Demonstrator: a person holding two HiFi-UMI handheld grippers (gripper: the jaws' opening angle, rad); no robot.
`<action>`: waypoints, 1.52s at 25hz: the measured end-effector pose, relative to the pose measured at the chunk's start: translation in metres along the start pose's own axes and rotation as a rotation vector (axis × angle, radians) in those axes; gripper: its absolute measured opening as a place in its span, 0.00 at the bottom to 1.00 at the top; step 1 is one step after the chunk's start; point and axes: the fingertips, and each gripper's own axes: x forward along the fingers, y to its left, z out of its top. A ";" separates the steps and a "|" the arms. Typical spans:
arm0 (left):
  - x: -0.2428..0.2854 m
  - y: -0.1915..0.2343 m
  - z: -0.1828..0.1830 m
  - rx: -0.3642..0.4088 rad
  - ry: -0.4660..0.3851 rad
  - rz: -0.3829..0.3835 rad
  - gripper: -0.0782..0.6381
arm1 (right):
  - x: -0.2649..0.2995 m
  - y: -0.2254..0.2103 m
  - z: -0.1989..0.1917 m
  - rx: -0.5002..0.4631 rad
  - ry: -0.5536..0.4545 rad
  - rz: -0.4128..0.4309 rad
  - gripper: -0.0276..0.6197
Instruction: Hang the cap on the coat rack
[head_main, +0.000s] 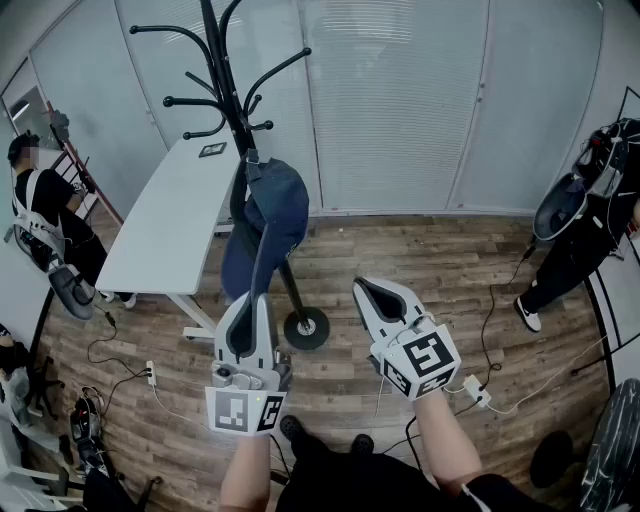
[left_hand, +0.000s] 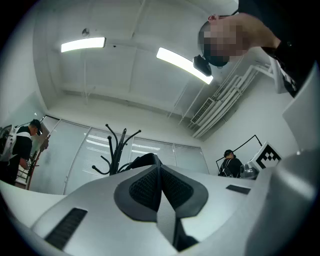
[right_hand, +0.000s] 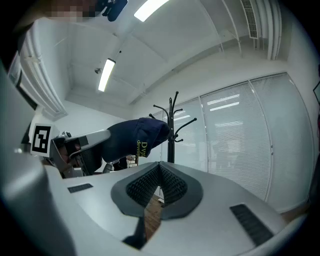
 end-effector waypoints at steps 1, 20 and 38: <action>-0.001 -0.002 0.002 0.003 -0.002 -0.003 0.15 | -0.003 0.000 0.000 0.000 -0.002 -0.001 0.09; 0.001 -0.036 0.012 0.055 -0.006 -0.020 0.15 | -0.035 -0.001 -0.002 0.035 -0.015 0.026 0.09; 0.004 -0.033 -0.005 0.175 0.013 0.040 0.15 | -0.031 -0.018 -0.030 0.083 0.047 0.001 0.09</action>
